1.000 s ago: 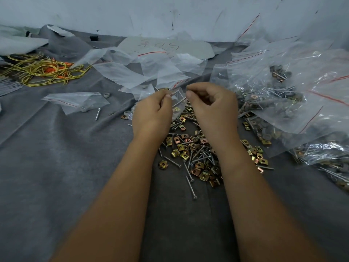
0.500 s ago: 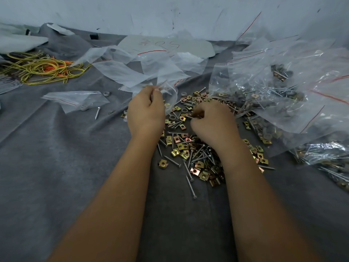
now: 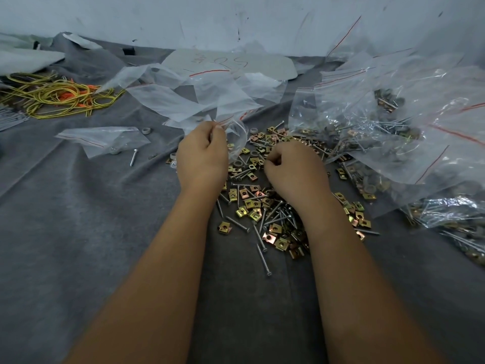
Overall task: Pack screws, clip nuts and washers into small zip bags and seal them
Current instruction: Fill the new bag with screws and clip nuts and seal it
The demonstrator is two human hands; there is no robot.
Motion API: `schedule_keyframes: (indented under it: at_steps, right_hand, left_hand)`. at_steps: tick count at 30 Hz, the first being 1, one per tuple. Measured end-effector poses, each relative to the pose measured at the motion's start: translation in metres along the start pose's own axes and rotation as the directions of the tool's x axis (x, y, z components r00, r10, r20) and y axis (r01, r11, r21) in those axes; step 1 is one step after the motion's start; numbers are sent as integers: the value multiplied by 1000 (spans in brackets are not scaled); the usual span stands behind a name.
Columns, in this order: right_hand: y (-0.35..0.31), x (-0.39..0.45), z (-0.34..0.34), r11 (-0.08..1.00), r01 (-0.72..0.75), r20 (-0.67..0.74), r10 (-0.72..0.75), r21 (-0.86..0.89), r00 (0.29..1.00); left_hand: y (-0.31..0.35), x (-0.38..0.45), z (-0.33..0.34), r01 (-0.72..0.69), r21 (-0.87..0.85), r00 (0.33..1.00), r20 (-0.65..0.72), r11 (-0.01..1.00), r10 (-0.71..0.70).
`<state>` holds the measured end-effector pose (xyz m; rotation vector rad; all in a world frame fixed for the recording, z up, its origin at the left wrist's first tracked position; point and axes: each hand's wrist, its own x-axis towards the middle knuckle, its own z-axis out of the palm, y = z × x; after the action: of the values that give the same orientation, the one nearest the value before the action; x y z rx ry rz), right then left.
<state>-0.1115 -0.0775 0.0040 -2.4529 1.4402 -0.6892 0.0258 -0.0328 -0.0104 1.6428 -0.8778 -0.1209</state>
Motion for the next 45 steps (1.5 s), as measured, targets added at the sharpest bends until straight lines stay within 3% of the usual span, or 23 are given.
schedule_keyframes:
  at_steps: [6,10,13,17,22,25,29,32,34,38,45]
  right_hand:
    - [-1,0,-1,982,32,-141,-5,188,990]
    - [-7,-1,-2,942,228,-292,-153,244,944]
    - [-7,1,1,934,298,-275,-239,197,931]
    - [-9,2,4,905,337,-290,-261,258,921]
    - [-9,2,0,885,237,-318,-108,401,942]
    - [-3,2,-4,931,89,-342,41,355,939]
    - [8,2,-5,984,-121,-153,141,134,978]
    - [6,1,-3,990,-136,53,137,-36,989]
    - [5,0,-3,993,-102,113,108,-62,988]
    - [4,3,-1,997,-23,105,16,68,994]
    - [4,2,1,989,-68,15,67,131,998]
  left_hand:
    - [-2,1,2,32,-44,999,24,999,-31]
    - [1,-2,2,-5,-19,996,94,1000,7]
    - [1,-3,1,-33,25,993,118,999,30]
    - [1,-5,1,-71,31,986,152,997,65]
    - [4,-4,0,-40,29,988,149,999,35]
    - [5,-3,-1,-10,12,993,114,1000,8]
    - [5,-3,-1,-3,-25,999,43,1000,4]
    - [4,-3,0,-11,-18,1000,28,1000,12]
    - [4,-3,0,-5,-13,1000,28,1000,6]
    - [4,-2,0,4,-28,999,36,1000,-3]
    - [4,-3,0,25,-42,998,66,999,-22]
